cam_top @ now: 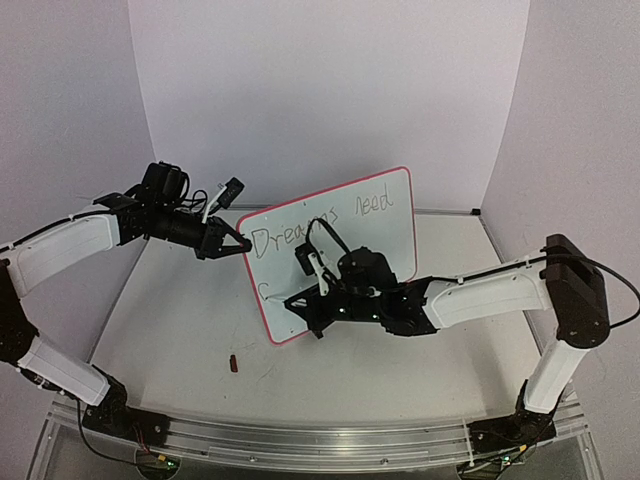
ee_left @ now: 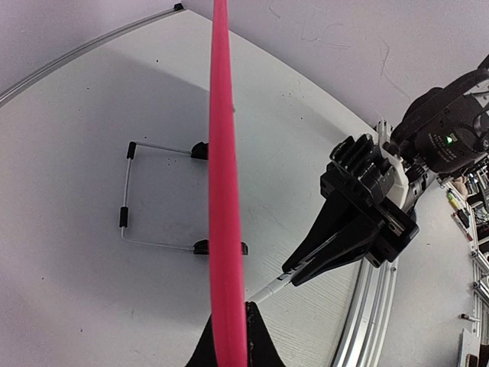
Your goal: Write a sentence on the whiteboard
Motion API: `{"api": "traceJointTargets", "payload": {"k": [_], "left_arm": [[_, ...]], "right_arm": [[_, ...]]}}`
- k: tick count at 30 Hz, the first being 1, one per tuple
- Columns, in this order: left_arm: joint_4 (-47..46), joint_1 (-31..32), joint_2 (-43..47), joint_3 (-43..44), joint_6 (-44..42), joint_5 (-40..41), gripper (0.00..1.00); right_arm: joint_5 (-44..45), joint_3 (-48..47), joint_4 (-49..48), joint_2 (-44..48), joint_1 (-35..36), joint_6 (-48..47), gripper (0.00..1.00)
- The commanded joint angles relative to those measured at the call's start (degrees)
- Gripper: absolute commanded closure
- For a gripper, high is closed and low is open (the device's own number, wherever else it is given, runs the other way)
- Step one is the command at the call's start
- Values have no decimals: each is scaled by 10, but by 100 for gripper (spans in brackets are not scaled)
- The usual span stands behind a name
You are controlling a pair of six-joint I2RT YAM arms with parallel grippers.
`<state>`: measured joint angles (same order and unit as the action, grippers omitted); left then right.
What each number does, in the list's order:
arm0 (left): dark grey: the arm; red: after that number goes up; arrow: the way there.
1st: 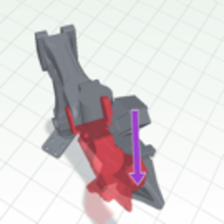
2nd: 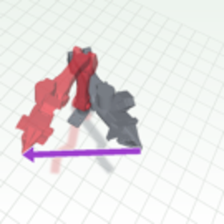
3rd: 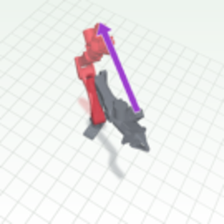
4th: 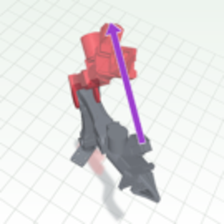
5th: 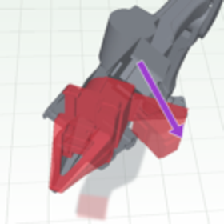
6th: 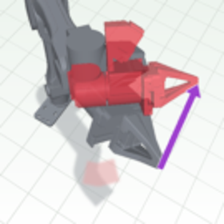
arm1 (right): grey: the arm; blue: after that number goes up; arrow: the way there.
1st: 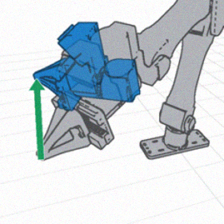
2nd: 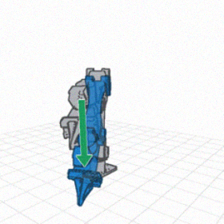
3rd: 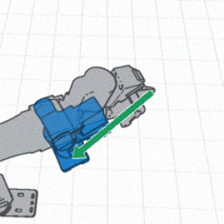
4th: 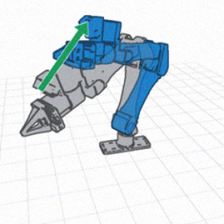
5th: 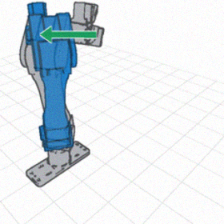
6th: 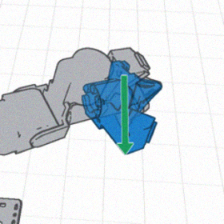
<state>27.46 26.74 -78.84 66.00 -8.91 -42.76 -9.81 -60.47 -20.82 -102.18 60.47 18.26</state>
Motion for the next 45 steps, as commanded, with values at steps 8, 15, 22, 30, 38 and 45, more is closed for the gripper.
{"api": "traceJointTargets", "payload": {"k": [8,15,22,30,38,45], "left_arm": [[52,16,-23,-2,-9,13,100],[52,16,-24,-2,-9,12,100],[52,17,-26,-1,-8,11,100],[53,17,-27,-1,-9,12,100],[54,16,-27,0,-9,12,100],[54,16,-24,-1,-9,14,100]], "right_arm": [[48,-10,-38,37,-5,4,100],[49,-5,-41,32,-6,5,100],[47,13,-41,19,-6,14,100],[46,25,-40,8,-6,22,100],[48,19,-28,7,-6,17,100],[45,17,-22,-2,-6,20,100]]}}
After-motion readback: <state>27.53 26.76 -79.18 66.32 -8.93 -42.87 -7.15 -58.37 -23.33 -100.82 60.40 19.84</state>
